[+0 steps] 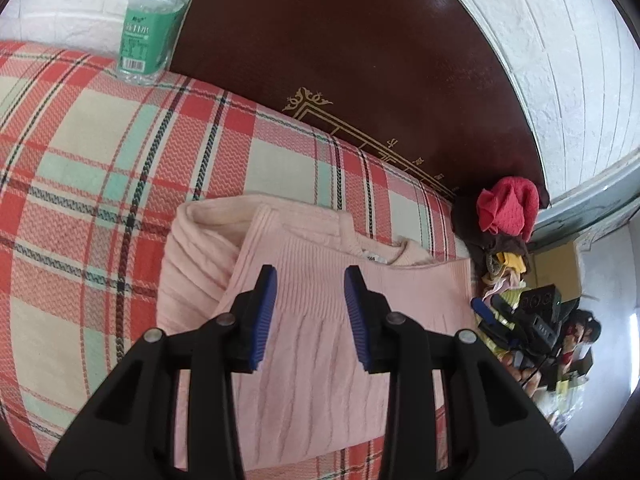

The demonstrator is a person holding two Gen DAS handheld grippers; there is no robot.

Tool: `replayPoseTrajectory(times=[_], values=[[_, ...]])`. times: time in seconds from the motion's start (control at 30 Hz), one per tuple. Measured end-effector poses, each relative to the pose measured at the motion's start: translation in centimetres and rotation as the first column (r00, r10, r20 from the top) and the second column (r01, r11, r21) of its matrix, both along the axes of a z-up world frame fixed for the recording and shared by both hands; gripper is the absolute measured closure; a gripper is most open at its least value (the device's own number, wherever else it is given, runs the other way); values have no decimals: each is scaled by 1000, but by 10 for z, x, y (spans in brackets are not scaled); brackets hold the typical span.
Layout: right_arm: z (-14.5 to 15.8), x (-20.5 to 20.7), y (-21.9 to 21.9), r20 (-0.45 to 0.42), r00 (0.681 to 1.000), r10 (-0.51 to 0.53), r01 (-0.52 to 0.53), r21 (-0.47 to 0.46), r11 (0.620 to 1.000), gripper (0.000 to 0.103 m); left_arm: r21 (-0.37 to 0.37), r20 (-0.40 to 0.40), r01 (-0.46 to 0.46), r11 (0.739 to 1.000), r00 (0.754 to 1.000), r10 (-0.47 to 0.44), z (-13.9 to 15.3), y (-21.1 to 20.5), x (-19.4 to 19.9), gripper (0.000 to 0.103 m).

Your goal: Fold clothes

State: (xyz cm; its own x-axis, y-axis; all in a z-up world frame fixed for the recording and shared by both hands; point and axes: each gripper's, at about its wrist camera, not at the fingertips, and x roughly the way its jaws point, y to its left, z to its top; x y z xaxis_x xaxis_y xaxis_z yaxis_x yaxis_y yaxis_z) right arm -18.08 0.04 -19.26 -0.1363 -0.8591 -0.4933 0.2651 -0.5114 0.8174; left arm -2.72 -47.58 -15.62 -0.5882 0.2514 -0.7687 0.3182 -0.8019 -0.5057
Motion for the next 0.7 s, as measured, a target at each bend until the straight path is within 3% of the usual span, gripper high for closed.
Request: replayPoseTrajectory(times=[0.1,0.2,0.4,0.43,0.47,0.5,0.6,0.7], values=[[7,7,8,-70,998,-6,12,88,996,60,-140,25,38,989,999,-35,-3,14,8,67],[14,22,18,-160,986,50,-20,183,983,51,-211,45,78,974,997,-70,-11,18,20,67],[1,43,15,-170,969,178,-112,337,935,51,-310,107,129,942,989,-100,-32,19,40,58],[-3,43,14,-164,969,185,-119,347,930,53,-328,113,130,936,989,-98,-35,19,42,58],[-5,43,13,-167,967,192,-124,348,929,69,-353,118,131,926,989,-95,-38,21,44,58],[-8,43,14,-171,965,199,-131,343,930,93,-384,123,131,914,988,-89,-40,23,45,58],[-17,39,23,-145,976,163,-108,328,938,95,-429,166,106,897,985,-37,-48,21,46,58],[-32,37,37,-74,992,100,-74,293,953,95,-419,135,42,907,991,17,-46,18,52,58]])
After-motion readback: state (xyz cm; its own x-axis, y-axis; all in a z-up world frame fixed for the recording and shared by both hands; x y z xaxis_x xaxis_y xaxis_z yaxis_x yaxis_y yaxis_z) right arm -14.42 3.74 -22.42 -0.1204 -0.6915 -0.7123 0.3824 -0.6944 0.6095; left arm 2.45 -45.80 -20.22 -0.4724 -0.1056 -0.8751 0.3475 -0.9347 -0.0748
